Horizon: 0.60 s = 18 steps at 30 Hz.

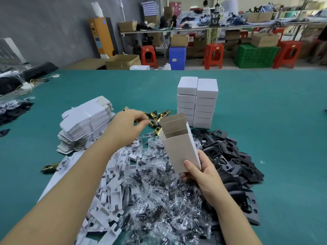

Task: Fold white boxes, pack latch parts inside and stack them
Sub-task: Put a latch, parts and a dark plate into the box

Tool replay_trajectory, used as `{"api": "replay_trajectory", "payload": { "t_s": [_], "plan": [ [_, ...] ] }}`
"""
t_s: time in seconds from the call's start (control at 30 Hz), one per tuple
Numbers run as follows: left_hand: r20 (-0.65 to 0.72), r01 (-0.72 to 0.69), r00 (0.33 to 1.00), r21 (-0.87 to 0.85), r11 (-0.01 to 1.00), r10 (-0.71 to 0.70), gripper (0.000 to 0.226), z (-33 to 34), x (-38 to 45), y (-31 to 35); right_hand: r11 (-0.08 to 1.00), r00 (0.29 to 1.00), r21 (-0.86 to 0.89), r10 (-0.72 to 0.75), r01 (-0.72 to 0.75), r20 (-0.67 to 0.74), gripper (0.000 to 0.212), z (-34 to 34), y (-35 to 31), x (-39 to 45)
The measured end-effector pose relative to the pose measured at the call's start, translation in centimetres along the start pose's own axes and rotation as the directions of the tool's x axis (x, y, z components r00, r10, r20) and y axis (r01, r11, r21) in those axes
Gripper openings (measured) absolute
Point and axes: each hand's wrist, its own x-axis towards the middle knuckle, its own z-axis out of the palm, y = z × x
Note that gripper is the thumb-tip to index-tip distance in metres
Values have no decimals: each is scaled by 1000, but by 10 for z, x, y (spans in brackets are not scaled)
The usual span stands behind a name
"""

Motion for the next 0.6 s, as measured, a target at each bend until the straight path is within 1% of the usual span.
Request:
{"api": "replay_trajectory", "payload": {
  "t_s": [0.03, 0.07, 0.1, 0.17, 0.23, 0.3, 0.37, 0.47, 0.6],
  "plan": [
    [128, 21, 991, 79, 997, -31, 10, 4, -1, -9, 1000, 1000, 7, 10, -10, -4, 39, 0, 0, 0],
    [249, 22, 967, 157, 987, -61, 9, 9, -4, -18, 1000, 1000, 11, 21, -21, -8, 37, 0, 1, 1],
    [339, 17, 936, 214, 977, -90, 10, 16, -8, -26, 999, 999, 13, 30, -30, -11, 36, -1, 1, 1],
    [423, 17, 896, 275, 961, -137, 13, 29, -16, -38, 999, 999, 11, 42, -42, -11, 36, 0, 1, 2],
    [451, 30, 876, 305, 952, -173, 14, 41, -21, -44, 999, 998, 17, 52, -52, -18, 36, 0, 1, 2],
    [462, 40, 863, 341, 939, -205, 11, 48, -23, -47, 997, 998, 58, 56, -55, -25, 37, -1, 1, 2],
    [462, 9, 862, 395, 919, -207, 8, 50, -22, -48, 993, 998, 101, 61, -58, -26, 40, -1, 0, 1],
    [440, -35, 880, 439, 898, -180, 17, 51, -21, -50, 987, 997, 148, 72, -66, -36, 45, -1, -1, 2],
    [355, -40, 927, 424, 905, -126, 12, 44, -18, -49, 976, 997, 214, 61, -48, -54, 38, -2, -1, 3]
  ]
}}
